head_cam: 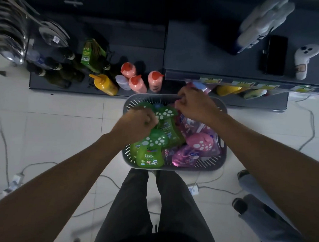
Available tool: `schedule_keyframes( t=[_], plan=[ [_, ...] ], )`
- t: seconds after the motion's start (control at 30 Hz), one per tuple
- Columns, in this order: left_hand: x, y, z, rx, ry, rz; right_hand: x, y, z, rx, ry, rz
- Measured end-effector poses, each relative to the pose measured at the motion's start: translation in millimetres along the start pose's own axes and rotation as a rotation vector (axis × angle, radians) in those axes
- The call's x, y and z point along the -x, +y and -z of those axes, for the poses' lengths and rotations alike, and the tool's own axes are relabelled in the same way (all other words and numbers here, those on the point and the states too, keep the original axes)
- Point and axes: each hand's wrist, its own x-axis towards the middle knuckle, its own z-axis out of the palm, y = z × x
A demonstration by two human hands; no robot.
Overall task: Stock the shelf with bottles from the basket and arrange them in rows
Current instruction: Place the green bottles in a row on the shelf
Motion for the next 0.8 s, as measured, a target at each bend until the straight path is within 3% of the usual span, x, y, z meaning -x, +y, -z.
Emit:
schedule_keyframes(
  t=[0.13,0.27,0.53,0.8],
  plan=[
    [1,-5,-11,-0.215,-0.337,-0.092,-27,-22,-29,0.152,-0.246,0.125],
    [2,-17,-20,-0.175,-0.373,-0.079,-34,-19,-46,0.374,-0.422,0.125],
    [10,-9,-12,-0.163,-0.392,-0.11,-5,-12,-25,0.001,-0.239,0.118],
    [25,36,52,-0.188,-0.234,-0.153,59,-21,29,0.03,0.014,0.144]
  ],
)
